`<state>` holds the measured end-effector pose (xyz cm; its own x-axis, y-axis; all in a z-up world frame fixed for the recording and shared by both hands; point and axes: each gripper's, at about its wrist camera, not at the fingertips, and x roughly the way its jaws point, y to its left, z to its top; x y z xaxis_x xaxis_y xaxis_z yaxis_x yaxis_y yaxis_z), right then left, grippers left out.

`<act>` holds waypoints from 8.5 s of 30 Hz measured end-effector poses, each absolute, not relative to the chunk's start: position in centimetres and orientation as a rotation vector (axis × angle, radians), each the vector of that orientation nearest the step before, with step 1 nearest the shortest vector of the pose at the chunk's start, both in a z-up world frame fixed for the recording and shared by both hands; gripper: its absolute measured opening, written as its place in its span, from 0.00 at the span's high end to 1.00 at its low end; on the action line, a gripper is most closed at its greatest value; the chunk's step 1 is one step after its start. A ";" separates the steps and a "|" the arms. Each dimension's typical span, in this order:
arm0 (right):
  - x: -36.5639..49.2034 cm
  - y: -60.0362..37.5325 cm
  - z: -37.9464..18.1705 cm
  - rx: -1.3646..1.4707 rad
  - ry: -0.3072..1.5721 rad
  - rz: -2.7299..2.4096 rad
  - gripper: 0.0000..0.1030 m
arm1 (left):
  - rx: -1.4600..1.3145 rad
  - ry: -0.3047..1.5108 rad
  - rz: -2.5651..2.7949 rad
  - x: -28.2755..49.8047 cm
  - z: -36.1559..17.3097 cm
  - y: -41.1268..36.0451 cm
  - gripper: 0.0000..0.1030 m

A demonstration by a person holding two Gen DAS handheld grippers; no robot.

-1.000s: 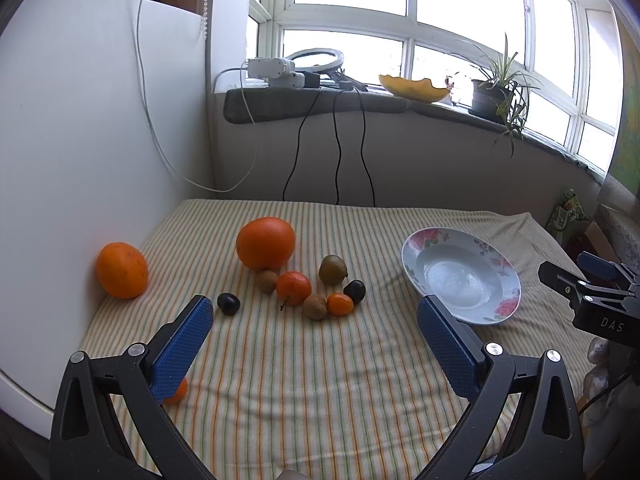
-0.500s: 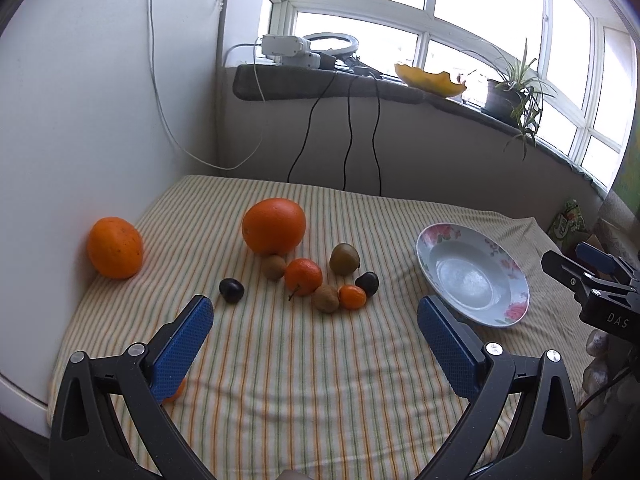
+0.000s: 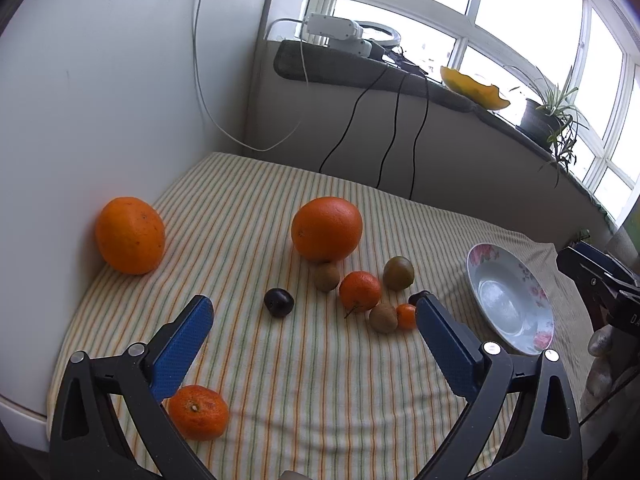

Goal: Organize fruits
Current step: 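Move the right tool to the large orange and close its fingers around it, then lift the large orange with the right tool and carry it over the plate, then lower the orange onto the plate and open the right tool, then move the right tool to the second large orange by the wall, then close the right tool around the second large orange and lift it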

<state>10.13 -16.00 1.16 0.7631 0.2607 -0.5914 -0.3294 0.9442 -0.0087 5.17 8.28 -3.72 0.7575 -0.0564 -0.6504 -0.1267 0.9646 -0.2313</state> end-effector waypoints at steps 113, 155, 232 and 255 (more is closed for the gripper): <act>20.6 -18.5 -4.1 0.245 1.095 0.569 0.26 | -0.314 0.915 -0.386 15.2 -3.8 -5.8 0.40; 20.5 -25.2 -5.5 0.317 1.037 0.453 0.23 | -0.238 0.941 -0.391 15.4 -4.7 -9.2 0.42; 24.6 15.4 -11.6 0.159 1.227 1.146 0.24 | -0.372 0.755 0.284 5.8 -7.8 20.3 0.39; 25.2 20.2 -15.8 0.274 1.314 1.232 0.37 | -0.396 0.776 0.312 6.3 -9.1 21.7 0.43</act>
